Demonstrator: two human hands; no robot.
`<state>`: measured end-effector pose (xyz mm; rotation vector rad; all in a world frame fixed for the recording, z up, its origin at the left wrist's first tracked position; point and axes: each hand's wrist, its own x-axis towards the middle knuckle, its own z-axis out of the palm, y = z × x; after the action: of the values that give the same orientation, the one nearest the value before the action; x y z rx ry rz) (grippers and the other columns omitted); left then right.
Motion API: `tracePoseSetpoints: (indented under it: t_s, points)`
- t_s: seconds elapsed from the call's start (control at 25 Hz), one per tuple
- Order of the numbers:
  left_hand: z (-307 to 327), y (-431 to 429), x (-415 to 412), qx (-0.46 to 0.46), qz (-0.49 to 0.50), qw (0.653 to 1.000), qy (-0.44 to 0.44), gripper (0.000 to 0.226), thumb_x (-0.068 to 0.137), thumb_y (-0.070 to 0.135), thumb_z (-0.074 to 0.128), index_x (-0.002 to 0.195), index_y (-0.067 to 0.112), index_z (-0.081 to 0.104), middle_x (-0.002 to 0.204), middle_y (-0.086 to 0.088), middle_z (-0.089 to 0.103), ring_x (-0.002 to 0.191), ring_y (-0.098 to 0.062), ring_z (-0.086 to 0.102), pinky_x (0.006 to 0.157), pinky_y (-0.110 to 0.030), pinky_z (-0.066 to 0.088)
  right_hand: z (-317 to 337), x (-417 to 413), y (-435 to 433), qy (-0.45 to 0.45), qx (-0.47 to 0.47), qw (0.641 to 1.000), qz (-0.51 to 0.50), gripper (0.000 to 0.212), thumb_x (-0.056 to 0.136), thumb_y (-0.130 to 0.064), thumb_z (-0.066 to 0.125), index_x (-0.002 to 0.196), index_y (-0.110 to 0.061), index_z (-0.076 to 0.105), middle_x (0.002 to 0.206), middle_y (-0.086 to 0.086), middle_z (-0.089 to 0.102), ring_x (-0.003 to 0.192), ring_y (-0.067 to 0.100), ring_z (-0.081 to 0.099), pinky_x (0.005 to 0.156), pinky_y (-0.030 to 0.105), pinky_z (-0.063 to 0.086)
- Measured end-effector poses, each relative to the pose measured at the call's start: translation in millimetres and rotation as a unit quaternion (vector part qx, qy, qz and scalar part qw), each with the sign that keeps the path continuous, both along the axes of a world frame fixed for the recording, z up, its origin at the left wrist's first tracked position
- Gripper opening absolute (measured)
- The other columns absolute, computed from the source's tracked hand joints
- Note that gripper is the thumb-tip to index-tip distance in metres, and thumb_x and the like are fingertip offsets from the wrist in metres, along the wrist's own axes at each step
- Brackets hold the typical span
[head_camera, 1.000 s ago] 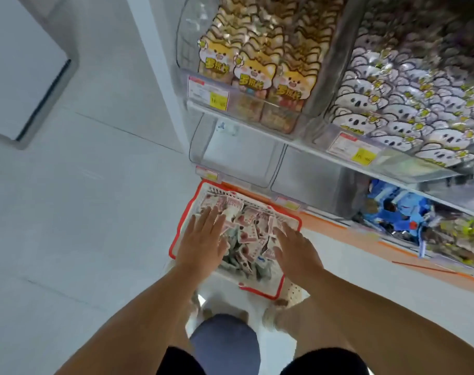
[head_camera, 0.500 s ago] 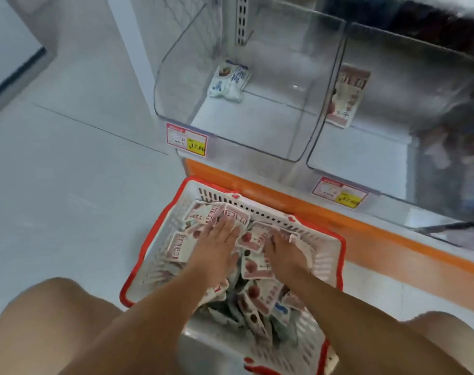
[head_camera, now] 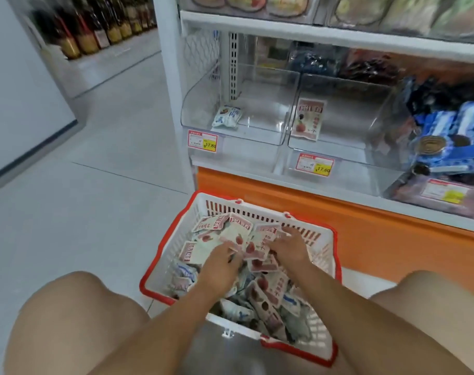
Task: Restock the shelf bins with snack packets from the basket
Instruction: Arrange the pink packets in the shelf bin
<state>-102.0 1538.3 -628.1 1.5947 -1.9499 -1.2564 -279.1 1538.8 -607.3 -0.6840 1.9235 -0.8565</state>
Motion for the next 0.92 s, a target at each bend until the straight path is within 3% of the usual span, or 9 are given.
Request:
tracePoseSetpoints:
  t_s: [0.08, 0.12, 0.2, 0.28, 0.4, 0.52, 0.68, 0.8, 0.92]
  points:
    - [27.7, -0.4, -0.8, 0.158, 0.062, 0.982, 0.086, 0.043, 0.095, 0.058, 0.043, 0.110, 0.023, 0.064, 0.115, 0.001, 0.068, 0.099, -0.020, 0.066, 0.095, -0.042, 0.051, 24.2, 2.5, 19.2, -0.026, -0.065, 0.997, 0.015, 0.068, 0.082, -0.007, 0.075, 0.140, -0.016, 0.042, 0.090, 0.004, 0.069, 0.075, 0.016, 0.063, 0.072, 0.031, 0.052]
    - [39.7, 0.2, 0.1, 0.237, 0.075, 0.957, 0.149, 0.046, 0.092, 0.058, 0.050, 0.111, 0.019, 0.066, 0.115, -0.001, 0.069, 0.103, -0.022, 0.065, 0.097, -0.043, 0.051, 36.6, 3.4, 28.2, -0.029, -0.089, 0.995, 0.036, 0.069, 0.084, -0.006, 0.073, 0.143, -0.017, 0.040, 0.080, -0.002, 0.066, 0.070, 0.012, 0.060, 0.071, 0.028, 0.048]
    - [62.5, -0.2, 4.2, 0.304, 0.076, 0.911, 0.269, 0.042, 0.086, 0.045, 0.068, 0.116, 0.016, 0.065, 0.116, -0.005, 0.070, 0.107, -0.025, 0.067, 0.099, -0.043, 0.051, 58.4, 6.8, 43.3, -0.026, -0.134, 0.988, 0.077, 0.068, 0.086, -0.007, 0.070, 0.145, -0.021, 0.038, 0.065, -0.011, 0.058, 0.066, 0.010, 0.056, 0.068, 0.026, 0.044]
    - [85.3, -2.9, 4.2, 0.296, 0.070, 0.897, 0.321, 0.036, 0.086, 0.025, 0.073, 0.118, 0.013, 0.064, 0.115, -0.008, 0.071, 0.103, -0.023, 0.069, 0.090, -0.038, 0.056, 75.1, 7.6, 47.8, -0.040, -0.159, 0.981, 0.099, 0.070, 0.086, -0.007, 0.070, 0.146, -0.022, 0.036, 0.064, -0.009, 0.061, 0.067, 0.013, 0.060, 0.063, 0.025, 0.044]
    - [105.2, -8.5, -1.7, 0.247, 0.060, 0.912, 0.320, 0.031, 0.086, 0.010, 0.070, 0.117, 0.014, 0.065, 0.105, -0.004, 0.075, 0.094, -0.020, 0.072, 0.077, -0.037, 0.060, 95.6, 5.1, 46.5, -0.088, -0.168, 0.978, 0.087, 0.064, 0.085, -0.008, 0.072, 0.140, -0.021, 0.041, 0.082, 0.002, 0.072, 0.075, 0.013, 0.068, 0.071, 0.029, 0.050]
    - [114.3, -23.6, -8.9, 0.182, 0.029, 0.943, 0.279, 0.035, 0.084, 0.016, 0.074, 0.117, 0.025, 0.064, 0.106, 0.003, 0.075, 0.095, -0.020, 0.072, 0.086, -0.053, 0.056, 116.4, -0.7, 34.2, -0.156, -0.148, 0.973, 0.085, 0.029, 0.091, -0.017, 0.066, 0.120, -0.016, 0.060, 0.093, 0.005, 0.075, 0.072, 0.015, 0.068, 0.071, 0.032, 0.056]
    - [138.9, -50.0, -29.7, 0.128, 0.011, 0.941, 0.313, 0.036, 0.085, 0.006, 0.071, 0.118, 0.018, 0.064, 0.104, 0.001, 0.075, 0.093, -0.016, 0.072, 0.085, -0.034, 0.058, 135.3, -12.5, 4.3, -0.124, -0.161, 0.973, 0.108, 0.021, 0.092, -0.021, 0.066, 0.111, -0.015, 0.067, 0.098, 0.002, 0.076, 0.089, 0.025, 0.072, 0.087, 0.043, 0.057]
    - [156.6, -74.5, -47.1, 0.067, -0.006, 0.951, 0.303, 0.036, 0.084, 0.002, 0.072, 0.117, 0.014, 0.065, 0.103, -0.002, 0.075, 0.089, -0.015, 0.072, 0.073, -0.025, 0.058, 149.0, -27.5, -18.0, -0.130, -0.188, 0.968, 0.099, 0.021, 0.093, -0.013, 0.064, 0.114, -0.012, 0.065, 0.101, 0.005, 0.076, 0.090, 0.026, 0.073, 0.084, 0.041, 0.059]
    - [178.2, -102.5, -67.5, -0.035, -0.031, 0.961, 0.272, 0.026, 0.086, 0.014, 0.072, 0.110, 0.022, 0.067, 0.098, 0.004, 0.074, 0.090, -0.015, 0.071, 0.077, -0.028, 0.059, 170.9, -45.9, -45.2, -0.103, -0.237, 0.962, 0.083, 0.020, 0.093, -0.012, 0.063, 0.113, -0.013, 0.065, 0.099, 0.003, 0.076, 0.086, 0.022, 0.074, 0.074, 0.035, 0.059]
